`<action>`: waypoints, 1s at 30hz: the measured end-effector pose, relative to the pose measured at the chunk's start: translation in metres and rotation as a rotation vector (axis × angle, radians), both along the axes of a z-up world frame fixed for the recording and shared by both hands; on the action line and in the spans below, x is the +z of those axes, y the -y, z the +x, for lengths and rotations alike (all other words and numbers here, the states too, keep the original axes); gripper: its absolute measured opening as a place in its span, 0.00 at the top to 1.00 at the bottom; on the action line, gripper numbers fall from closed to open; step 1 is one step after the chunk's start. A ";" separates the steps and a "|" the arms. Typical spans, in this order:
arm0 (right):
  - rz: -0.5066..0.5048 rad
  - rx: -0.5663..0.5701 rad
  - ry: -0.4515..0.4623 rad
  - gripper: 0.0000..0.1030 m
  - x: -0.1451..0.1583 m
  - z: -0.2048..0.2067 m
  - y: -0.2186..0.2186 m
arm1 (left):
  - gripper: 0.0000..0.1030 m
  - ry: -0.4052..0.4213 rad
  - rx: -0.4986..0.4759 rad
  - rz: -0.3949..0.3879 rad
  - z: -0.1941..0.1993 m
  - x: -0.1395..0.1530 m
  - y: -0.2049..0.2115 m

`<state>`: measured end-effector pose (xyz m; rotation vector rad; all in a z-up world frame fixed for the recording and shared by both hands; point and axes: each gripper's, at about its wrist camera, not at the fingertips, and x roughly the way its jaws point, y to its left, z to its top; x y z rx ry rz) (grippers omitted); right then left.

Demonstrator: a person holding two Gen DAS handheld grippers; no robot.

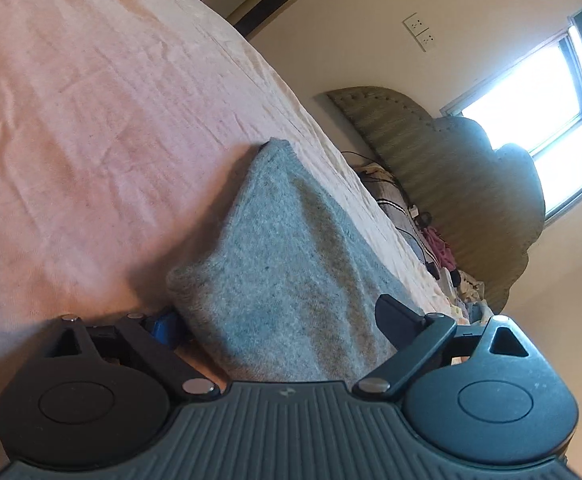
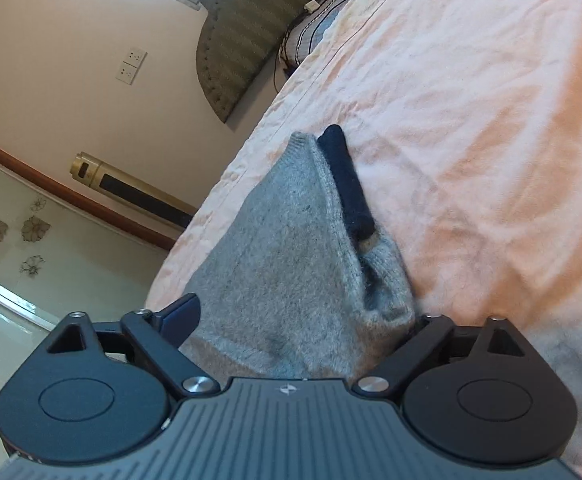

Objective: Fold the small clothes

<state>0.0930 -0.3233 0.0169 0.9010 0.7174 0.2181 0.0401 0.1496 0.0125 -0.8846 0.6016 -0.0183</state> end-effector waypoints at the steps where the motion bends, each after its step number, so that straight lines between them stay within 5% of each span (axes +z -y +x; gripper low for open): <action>1: 0.017 -0.001 -0.025 0.49 -0.005 0.003 0.001 | 0.12 -0.011 0.005 -0.007 0.002 0.000 -0.001; 2: 0.074 -0.003 -0.064 0.75 -0.014 0.006 0.004 | 0.28 -0.028 0.008 -0.010 0.004 0.000 -0.002; 3: 0.127 -0.010 -0.091 0.85 -0.023 0.007 0.008 | 0.40 -0.054 0.012 -0.006 0.004 -0.002 -0.002; 5: 0.156 -0.024 -0.089 0.90 -0.031 0.005 0.011 | 0.93 -0.132 -0.008 -0.018 0.013 -0.008 -0.005; 7: 0.158 -0.025 -0.085 0.90 -0.030 0.004 0.009 | 0.94 -0.165 -0.014 -0.055 0.016 -0.012 -0.010; 10: 0.167 -0.022 -0.069 0.89 -0.023 0.002 0.008 | 0.95 -0.164 -0.031 -0.007 0.016 -0.001 -0.007; 21: 0.212 0.118 0.025 0.89 0.016 -0.068 0.016 | 1.00 0.015 -0.133 0.023 -0.077 0.060 -0.023; 25: 0.190 0.140 -0.037 0.89 -0.003 -0.112 0.027 | 1.00 -0.026 -0.161 0.032 -0.122 0.044 -0.036; 28: 0.210 0.092 -0.089 0.83 -0.021 -0.124 0.035 | 0.96 -0.096 -0.146 -0.046 -0.124 0.019 -0.041; 30: 0.264 0.058 -0.098 0.80 -0.027 -0.127 0.038 | 0.77 -0.125 -0.073 -0.116 -0.115 0.004 -0.045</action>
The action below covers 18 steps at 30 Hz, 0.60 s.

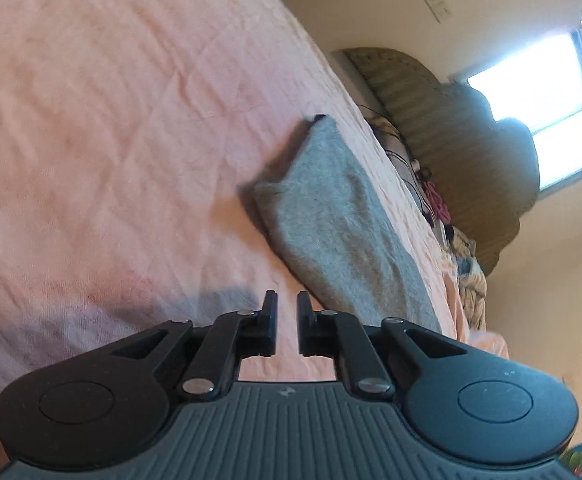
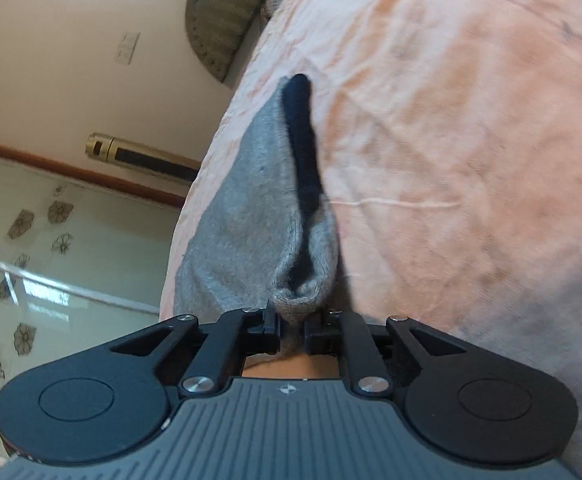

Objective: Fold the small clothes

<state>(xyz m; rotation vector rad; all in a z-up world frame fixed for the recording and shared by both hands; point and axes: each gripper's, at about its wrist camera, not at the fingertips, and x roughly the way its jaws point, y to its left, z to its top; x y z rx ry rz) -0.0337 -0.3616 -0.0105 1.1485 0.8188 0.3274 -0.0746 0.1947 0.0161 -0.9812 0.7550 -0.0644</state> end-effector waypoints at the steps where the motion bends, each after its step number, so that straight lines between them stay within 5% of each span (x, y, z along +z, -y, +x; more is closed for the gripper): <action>1: 0.019 -0.013 0.005 0.77 0.001 0.000 -0.001 | 0.65 0.008 0.043 -0.016 0.005 -0.005 -0.002; 2: 0.031 -0.020 0.012 0.69 0.002 -0.001 -0.002 | 0.37 0.027 0.069 -0.023 0.009 -0.007 -0.002; 3: 0.031 -0.020 0.020 0.61 0.005 -0.001 -0.004 | 0.24 0.065 0.092 -0.043 0.016 -0.009 -0.002; 6: 0.007 -0.019 0.048 0.44 0.013 -0.001 -0.016 | 0.16 0.100 0.141 -0.011 0.039 -0.008 0.006; 11: -0.020 -0.035 0.049 0.39 0.016 0.006 -0.029 | 0.17 0.117 0.135 0.109 0.076 -0.005 0.024; 13: -0.050 -0.035 0.045 0.42 0.017 0.011 -0.036 | 0.53 0.101 0.096 0.105 0.086 -0.007 0.031; 14: -0.072 -0.024 0.038 0.52 0.016 0.015 -0.039 | 0.96 0.048 0.062 0.078 0.092 -0.014 0.032; 16: -0.080 0.007 0.017 0.82 0.011 0.024 -0.043 | 0.95 0.015 0.072 0.074 0.090 -0.019 0.032; 18: -0.088 0.018 0.014 0.87 0.006 0.029 -0.043 | 0.96 0.033 0.089 0.101 0.083 -0.011 0.032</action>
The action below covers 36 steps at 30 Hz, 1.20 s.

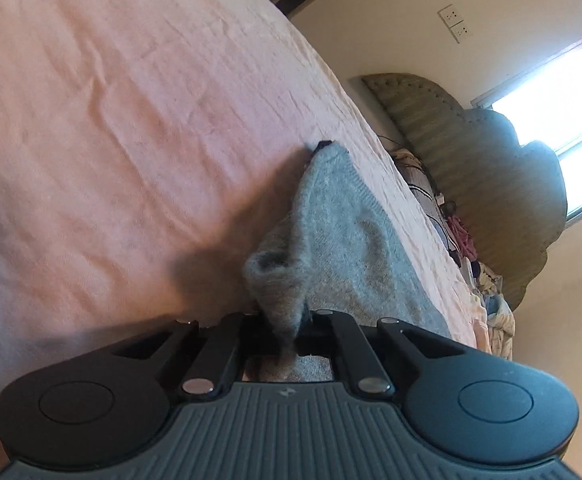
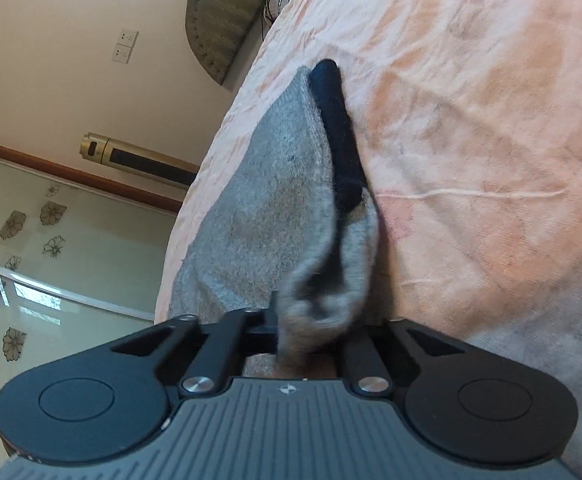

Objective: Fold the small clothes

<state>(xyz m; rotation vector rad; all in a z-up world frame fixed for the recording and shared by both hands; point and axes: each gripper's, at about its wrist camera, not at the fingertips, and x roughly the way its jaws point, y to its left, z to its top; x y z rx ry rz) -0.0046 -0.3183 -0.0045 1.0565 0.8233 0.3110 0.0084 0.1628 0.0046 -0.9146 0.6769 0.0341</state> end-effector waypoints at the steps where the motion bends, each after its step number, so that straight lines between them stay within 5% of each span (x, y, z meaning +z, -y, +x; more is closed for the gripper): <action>1: 0.003 0.003 0.006 0.87 0.000 0.000 0.001 | 0.96 0.023 0.004 -0.015 -0.006 0.005 -0.002; 8: -0.006 0.094 0.075 0.88 0.028 -0.025 0.015 | 0.96 0.129 -0.093 -0.006 -0.075 0.049 -0.006; 14: -0.067 0.220 0.053 0.88 0.035 -0.071 0.033 | 0.95 -0.024 -0.142 0.048 -0.141 0.026 -0.012; 16: -0.148 0.228 -0.006 0.80 0.030 -0.076 0.034 | 0.94 -0.096 -0.131 0.030 -0.146 0.008 -0.023; 19: -0.188 0.183 0.010 0.59 0.041 -0.071 0.049 | 0.84 -0.034 -0.102 -0.050 -0.146 0.022 -0.045; 20: -0.223 0.145 0.050 0.43 0.053 -0.067 0.055 | 0.67 0.013 -0.094 -0.017 -0.142 0.035 -0.050; 21: -0.259 0.105 0.103 0.31 0.066 -0.062 0.061 | 0.34 0.058 -0.068 0.036 -0.137 0.049 -0.051; 23: -0.302 0.072 0.176 0.30 0.085 -0.041 0.067 | 0.00 0.133 0.009 0.158 -0.124 0.072 -0.052; 25: -0.338 0.085 0.205 0.30 0.095 -0.007 0.065 | 0.00 0.185 0.011 0.282 -0.097 0.086 -0.046; 27: -0.379 0.133 0.216 0.30 0.097 0.027 0.054 | 0.00 0.136 -0.032 0.367 -0.051 0.084 -0.038; 32: -0.625 0.249 0.159 0.34 0.074 0.114 0.006 | 0.06 -0.053 -0.138 0.439 0.046 0.049 -0.014; 36: -0.676 0.313 0.107 0.40 0.048 0.148 -0.021 | 0.14 -0.117 -0.223 0.485 0.086 0.029 0.005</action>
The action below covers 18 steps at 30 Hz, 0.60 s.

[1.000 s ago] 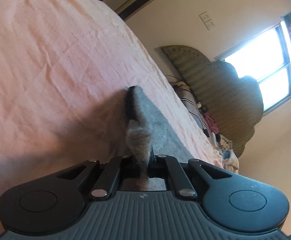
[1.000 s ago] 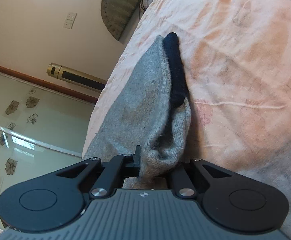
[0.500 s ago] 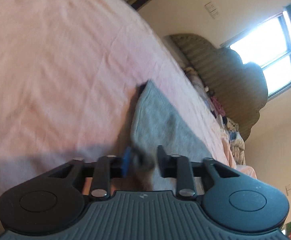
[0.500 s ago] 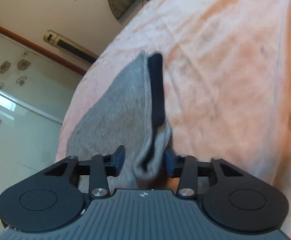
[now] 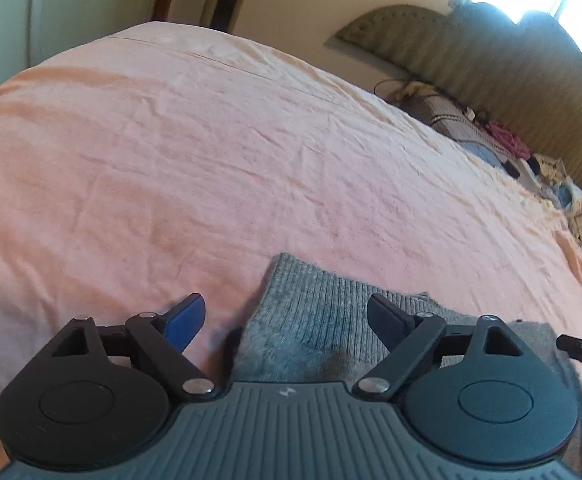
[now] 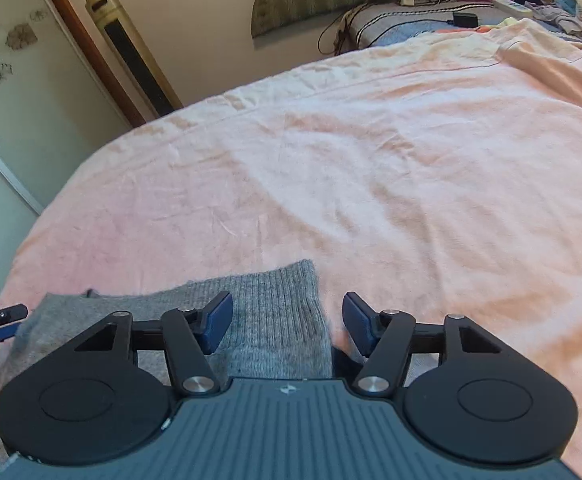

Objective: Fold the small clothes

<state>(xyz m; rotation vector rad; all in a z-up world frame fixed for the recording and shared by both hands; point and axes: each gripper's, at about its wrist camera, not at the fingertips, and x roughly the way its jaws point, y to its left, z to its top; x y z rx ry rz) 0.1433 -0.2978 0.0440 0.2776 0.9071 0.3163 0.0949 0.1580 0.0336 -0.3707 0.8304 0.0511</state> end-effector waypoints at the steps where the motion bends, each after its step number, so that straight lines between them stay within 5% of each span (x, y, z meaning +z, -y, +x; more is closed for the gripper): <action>1: -0.015 0.005 0.002 0.42 -0.005 0.003 -0.005 | 0.15 0.013 -0.006 0.055 0.004 -0.001 0.008; 2: -0.034 0.013 0.031 0.47 -0.006 0.003 -0.010 | 0.24 0.017 -0.025 0.085 0.007 -0.002 0.013; 4: -0.034 0.056 0.025 0.88 -0.008 0.005 -0.016 | 0.68 0.026 -0.056 0.155 0.014 -0.002 0.025; 5: -0.032 0.063 0.040 0.87 -0.007 0.003 -0.018 | 0.95 0.021 -0.081 0.150 0.016 -0.001 0.027; 12: 0.042 -0.031 0.140 0.89 0.018 -0.025 0.021 | 0.95 0.157 -0.119 0.153 0.007 0.028 0.040; 16: 0.047 -0.063 0.048 0.88 -0.013 -0.022 0.028 | 0.94 0.054 -0.098 0.228 0.028 -0.004 0.045; 17: 0.044 -0.078 0.055 0.86 -0.014 -0.024 0.025 | 0.94 0.095 -0.085 0.233 0.025 -0.005 0.044; 18: 0.040 -0.091 0.066 0.77 -0.011 -0.028 0.022 | 0.93 0.087 -0.080 0.238 0.022 -0.003 0.044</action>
